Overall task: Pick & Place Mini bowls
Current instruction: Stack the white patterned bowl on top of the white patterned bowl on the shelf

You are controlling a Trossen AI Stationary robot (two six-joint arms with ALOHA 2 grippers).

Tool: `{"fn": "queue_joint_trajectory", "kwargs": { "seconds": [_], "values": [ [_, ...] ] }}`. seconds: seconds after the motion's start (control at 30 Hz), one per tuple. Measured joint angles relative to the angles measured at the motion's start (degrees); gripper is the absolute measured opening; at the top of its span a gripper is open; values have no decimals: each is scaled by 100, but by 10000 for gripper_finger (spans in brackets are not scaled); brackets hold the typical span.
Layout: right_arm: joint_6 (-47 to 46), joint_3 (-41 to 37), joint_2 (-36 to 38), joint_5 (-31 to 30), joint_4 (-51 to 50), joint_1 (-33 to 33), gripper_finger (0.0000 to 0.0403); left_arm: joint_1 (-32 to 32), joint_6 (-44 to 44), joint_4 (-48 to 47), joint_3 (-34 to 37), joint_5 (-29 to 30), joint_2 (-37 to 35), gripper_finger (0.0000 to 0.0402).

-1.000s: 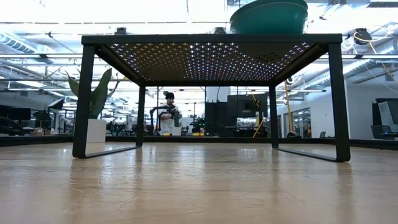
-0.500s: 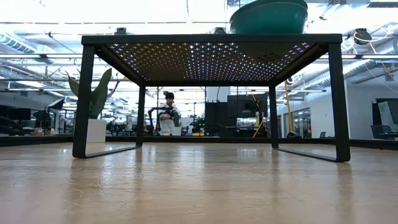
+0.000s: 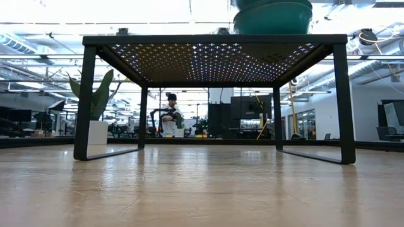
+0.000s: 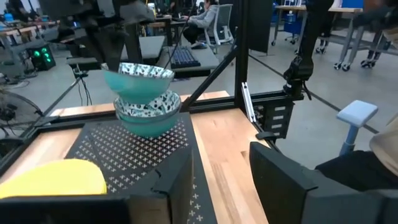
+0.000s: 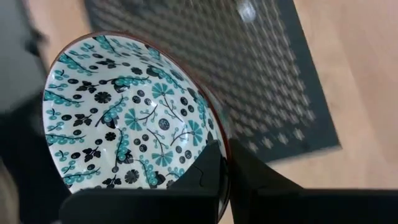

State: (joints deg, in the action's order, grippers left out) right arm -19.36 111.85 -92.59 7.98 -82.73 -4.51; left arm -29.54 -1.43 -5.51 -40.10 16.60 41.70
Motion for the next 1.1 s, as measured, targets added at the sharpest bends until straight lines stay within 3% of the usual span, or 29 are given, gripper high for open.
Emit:
{"fn": "queue_joint_trajectory", "kwargs": {
  "seconds": [0.23,0.63,1.1],
  "values": [
    [-10,-588,6,41,117,-4,0,0,-133,-9,60,0,-23,170],
    [-15,-1111,19,173,515,-32,3,0,-171,-18,60,2,-20,152],
    [-654,-1134,341,443,901,-79,95,0,-188,-40,60,4,-20,175]
  ]
}}
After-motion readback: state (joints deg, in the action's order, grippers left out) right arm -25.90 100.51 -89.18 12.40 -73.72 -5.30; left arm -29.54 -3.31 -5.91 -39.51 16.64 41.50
